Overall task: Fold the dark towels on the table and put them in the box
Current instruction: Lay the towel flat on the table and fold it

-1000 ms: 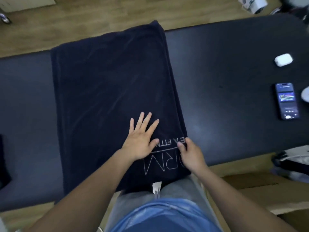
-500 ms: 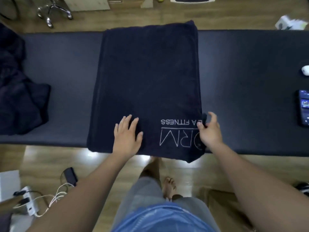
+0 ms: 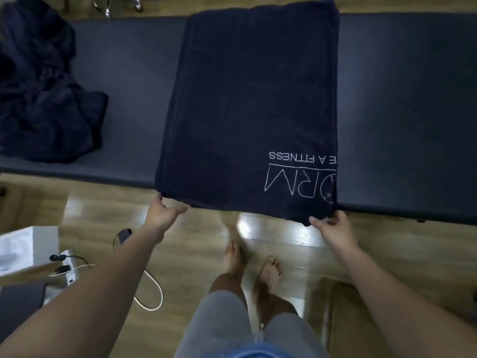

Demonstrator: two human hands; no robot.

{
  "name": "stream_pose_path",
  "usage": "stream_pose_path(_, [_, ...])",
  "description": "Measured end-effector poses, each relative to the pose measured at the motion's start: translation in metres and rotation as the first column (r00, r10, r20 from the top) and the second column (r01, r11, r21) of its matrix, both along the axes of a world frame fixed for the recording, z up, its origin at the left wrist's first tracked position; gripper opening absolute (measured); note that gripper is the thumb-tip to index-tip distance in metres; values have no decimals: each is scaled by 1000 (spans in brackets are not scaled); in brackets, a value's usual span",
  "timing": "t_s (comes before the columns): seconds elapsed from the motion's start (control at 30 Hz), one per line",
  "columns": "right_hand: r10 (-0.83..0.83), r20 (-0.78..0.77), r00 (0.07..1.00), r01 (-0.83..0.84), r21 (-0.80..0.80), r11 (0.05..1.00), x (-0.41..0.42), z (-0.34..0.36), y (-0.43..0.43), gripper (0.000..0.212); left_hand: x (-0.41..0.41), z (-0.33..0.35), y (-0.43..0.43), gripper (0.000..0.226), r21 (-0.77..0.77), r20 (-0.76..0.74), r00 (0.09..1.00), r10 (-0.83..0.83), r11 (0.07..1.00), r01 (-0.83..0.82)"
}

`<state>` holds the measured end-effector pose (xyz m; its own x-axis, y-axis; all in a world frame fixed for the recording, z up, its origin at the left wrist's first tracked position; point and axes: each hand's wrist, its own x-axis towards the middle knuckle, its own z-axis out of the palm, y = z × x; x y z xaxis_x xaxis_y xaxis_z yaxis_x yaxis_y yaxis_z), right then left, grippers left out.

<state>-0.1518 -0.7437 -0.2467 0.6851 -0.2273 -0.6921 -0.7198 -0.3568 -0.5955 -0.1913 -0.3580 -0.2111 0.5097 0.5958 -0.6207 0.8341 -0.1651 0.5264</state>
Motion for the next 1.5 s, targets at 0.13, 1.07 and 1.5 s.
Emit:
stream_pose_path(0.13, [-80, 5, 997, 80, 51, 996, 7, -3, 11, 45, 13, -23, 10, 76, -72, -2, 1000, 27, 997, -27])
stream_pose_path(1.07, [-88, -174, 981, 88, -5, 996, -192, 41, 27, 36, -197, -4, 30, 33, -513, 71, 986, -150, 842, 165])
stream_pose_path(1.5, [-316, 27, 948, 311, 128, 942, -146, 161, 5, 27, -135, 94, 92, 31, -582, 246, 969, 1, 800, 147])
